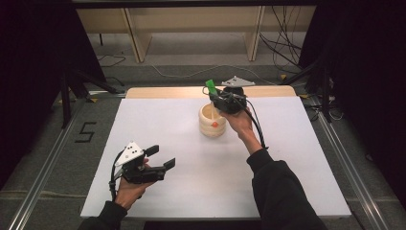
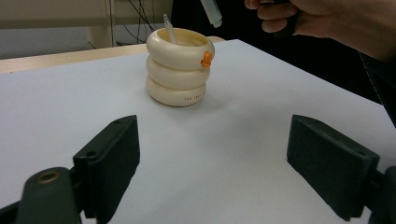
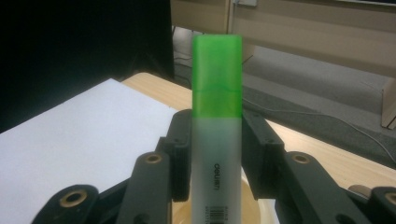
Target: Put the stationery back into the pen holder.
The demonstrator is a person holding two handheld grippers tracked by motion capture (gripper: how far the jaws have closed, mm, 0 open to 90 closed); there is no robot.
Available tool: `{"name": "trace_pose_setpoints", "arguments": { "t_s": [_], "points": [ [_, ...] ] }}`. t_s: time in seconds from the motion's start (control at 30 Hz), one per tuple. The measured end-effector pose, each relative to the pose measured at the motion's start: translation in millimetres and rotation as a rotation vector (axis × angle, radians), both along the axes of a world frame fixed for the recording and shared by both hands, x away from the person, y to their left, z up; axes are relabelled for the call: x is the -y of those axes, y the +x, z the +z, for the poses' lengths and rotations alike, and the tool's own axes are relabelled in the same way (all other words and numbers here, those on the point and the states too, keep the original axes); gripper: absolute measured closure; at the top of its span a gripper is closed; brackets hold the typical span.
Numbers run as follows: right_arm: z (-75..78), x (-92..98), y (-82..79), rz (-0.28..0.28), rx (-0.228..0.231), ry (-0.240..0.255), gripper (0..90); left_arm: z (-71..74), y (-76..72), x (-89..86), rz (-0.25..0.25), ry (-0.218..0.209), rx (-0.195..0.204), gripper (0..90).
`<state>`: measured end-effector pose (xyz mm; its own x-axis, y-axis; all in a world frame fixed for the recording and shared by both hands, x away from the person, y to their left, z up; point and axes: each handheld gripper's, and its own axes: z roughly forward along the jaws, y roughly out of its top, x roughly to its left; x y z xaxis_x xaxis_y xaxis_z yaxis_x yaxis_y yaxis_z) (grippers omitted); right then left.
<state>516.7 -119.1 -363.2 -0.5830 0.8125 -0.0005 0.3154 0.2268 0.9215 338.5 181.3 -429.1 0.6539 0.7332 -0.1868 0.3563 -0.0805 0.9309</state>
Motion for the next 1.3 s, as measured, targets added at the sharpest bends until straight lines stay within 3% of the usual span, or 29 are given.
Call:
{"name": "trace_pose_setpoints", "arguments": {
  "t_s": [0.73,1.3],
  "points": [
    [-9.6,-14.7,10.7,-0.008,-0.025,0.024,66.9,0.8,-0.8,0.0,0.002,-0.012,0.006,16.9],
    [-22.7,-20.9,16.0,-0.017,-0.051,0.008,66.8,1.0,-1.1,-0.4,-0.001,-0.007,0.008,16.9]
  ]
}}
